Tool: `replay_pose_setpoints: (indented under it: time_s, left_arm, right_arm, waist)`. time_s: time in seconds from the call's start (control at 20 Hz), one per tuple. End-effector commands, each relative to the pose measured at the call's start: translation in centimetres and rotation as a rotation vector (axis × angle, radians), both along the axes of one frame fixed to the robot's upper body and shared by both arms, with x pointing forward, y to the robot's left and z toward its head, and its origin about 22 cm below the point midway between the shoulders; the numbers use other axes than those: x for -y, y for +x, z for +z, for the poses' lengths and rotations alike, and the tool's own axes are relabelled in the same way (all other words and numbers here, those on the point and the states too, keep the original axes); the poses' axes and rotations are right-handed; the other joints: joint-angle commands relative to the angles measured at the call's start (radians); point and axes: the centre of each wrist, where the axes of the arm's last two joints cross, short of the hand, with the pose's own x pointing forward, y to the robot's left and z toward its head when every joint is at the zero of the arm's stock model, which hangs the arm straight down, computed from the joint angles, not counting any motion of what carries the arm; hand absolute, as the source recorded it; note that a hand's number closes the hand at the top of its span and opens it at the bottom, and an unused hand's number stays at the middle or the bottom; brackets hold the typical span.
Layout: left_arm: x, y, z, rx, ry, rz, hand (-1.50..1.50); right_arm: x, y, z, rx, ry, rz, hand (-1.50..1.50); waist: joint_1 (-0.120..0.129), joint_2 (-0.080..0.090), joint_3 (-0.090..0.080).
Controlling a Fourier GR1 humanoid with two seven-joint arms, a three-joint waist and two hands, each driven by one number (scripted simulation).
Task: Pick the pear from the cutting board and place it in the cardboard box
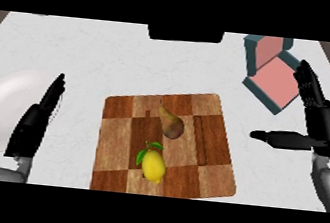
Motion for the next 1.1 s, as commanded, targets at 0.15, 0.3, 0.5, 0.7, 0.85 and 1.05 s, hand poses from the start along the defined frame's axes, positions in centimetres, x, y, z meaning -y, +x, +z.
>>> replay_pose_setpoints:
  time_s: [0.15, 0.3, 0.5, 0.7, 0.85, 1.05]
  left_arm:
    - [-0.2, 1.4, -1.3, -0.089, 0.058, -0.050, 0.00]
    - [1.6, 2.2, -0.9, -0.095, 0.075, -0.064, 0.00]
    - [-0.2, 1.2, -1.4, -0.114, 0.068, -0.056, 0.00]
    - [-1.1, 1.5, -1.7, -0.106, 0.066, -0.063, 0.00]
    - [0.1, 1.5, -2.1, -0.101, 0.063, -0.075, 0.00]
    - [0.2, 1.4, -3.2, -0.110, 0.056, -0.080, 0.00]
  right_arm:
    - [2.0, -3.1, -2.4, 0.299, -0.279, 0.116, -1.50]
    - [1.2, -3.6, -0.9, 0.221, -0.511, 0.190, -1.50]
    - [-1.6, -6.2, 1.3, 0.134, -0.676, 0.169, -1.50]
    - [-5.1, -7.4, 6.2, 0.018, -0.738, 0.204, -1.50]
    - [-8.6, -8.3, 7.6, -0.038, -0.789, 0.202, -1.50]
    - [-11.2, -9.9, 9.5, -0.119, -0.913, 0.172, -1.50]
  waist:
    - [0.014, -0.002, -0.007]
    - [0.016, -0.005, -0.010]
    - [0.012, -0.013, -0.013]
    - [0.025, -0.011, -0.013]
    - [0.040, -0.008, -0.012]
    - [0.042, -0.006, -0.012]
